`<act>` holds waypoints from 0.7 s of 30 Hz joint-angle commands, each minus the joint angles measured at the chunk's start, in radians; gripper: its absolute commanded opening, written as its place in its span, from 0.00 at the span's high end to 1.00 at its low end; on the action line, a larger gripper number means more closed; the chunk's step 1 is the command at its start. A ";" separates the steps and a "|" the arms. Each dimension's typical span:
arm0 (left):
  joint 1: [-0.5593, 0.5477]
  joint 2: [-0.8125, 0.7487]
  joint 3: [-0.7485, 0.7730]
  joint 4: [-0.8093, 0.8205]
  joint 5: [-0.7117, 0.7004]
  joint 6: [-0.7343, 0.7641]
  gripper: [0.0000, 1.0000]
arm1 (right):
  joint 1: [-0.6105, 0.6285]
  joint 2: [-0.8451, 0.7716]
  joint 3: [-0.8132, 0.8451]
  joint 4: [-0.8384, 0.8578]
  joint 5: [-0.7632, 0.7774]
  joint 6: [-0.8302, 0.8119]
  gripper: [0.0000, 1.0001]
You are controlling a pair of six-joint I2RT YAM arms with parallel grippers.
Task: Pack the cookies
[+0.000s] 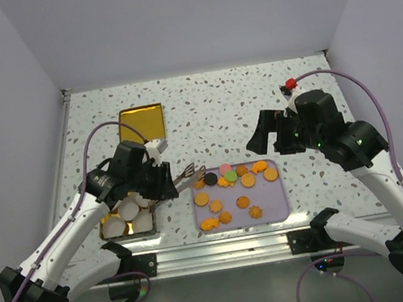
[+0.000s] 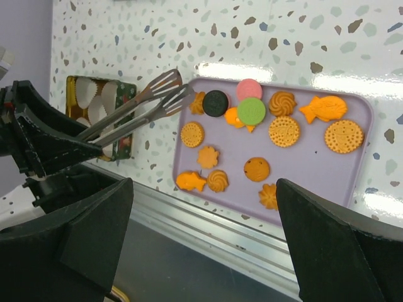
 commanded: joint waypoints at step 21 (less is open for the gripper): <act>-0.139 0.086 -0.027 0.062 -0.078 0.023 0.48 | -0.002 -0.007 0.014 -0.062 0.078 -0.021 0.01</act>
